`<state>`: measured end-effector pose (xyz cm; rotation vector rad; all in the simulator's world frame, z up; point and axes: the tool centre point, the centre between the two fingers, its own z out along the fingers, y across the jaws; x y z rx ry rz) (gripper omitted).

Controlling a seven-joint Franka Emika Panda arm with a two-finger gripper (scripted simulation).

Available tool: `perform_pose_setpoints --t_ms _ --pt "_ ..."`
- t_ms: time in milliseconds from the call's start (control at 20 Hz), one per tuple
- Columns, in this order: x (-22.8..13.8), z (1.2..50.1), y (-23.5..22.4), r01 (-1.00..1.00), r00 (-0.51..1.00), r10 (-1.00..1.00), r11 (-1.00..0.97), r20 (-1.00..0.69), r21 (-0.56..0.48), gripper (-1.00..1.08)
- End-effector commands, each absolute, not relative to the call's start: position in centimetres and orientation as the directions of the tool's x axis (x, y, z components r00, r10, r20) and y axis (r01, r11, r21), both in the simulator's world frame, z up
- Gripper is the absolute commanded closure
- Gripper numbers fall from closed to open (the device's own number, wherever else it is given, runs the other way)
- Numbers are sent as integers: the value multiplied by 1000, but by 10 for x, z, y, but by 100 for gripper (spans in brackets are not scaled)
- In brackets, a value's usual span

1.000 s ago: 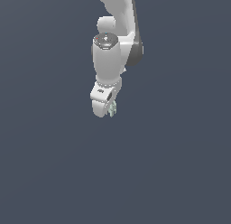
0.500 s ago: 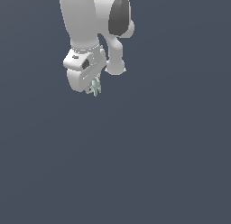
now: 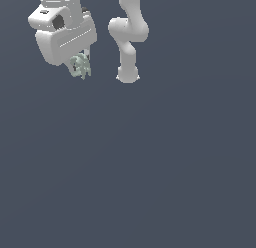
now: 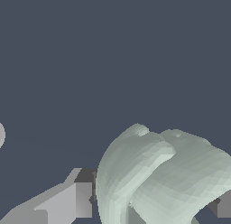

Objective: Pick up the object and move it to a goal position.

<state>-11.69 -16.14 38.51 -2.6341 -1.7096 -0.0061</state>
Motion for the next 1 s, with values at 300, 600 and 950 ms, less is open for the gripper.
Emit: perform_pose_setpoints --t_ms 300,600,950 --pt "-137 447 -205 913 408 913 -408 1 0 108" --pt "-142 469 -221 913 408 913 -408 0 0 108" --pt "-142 473 -225 913 408 913 -408 0 0 108"
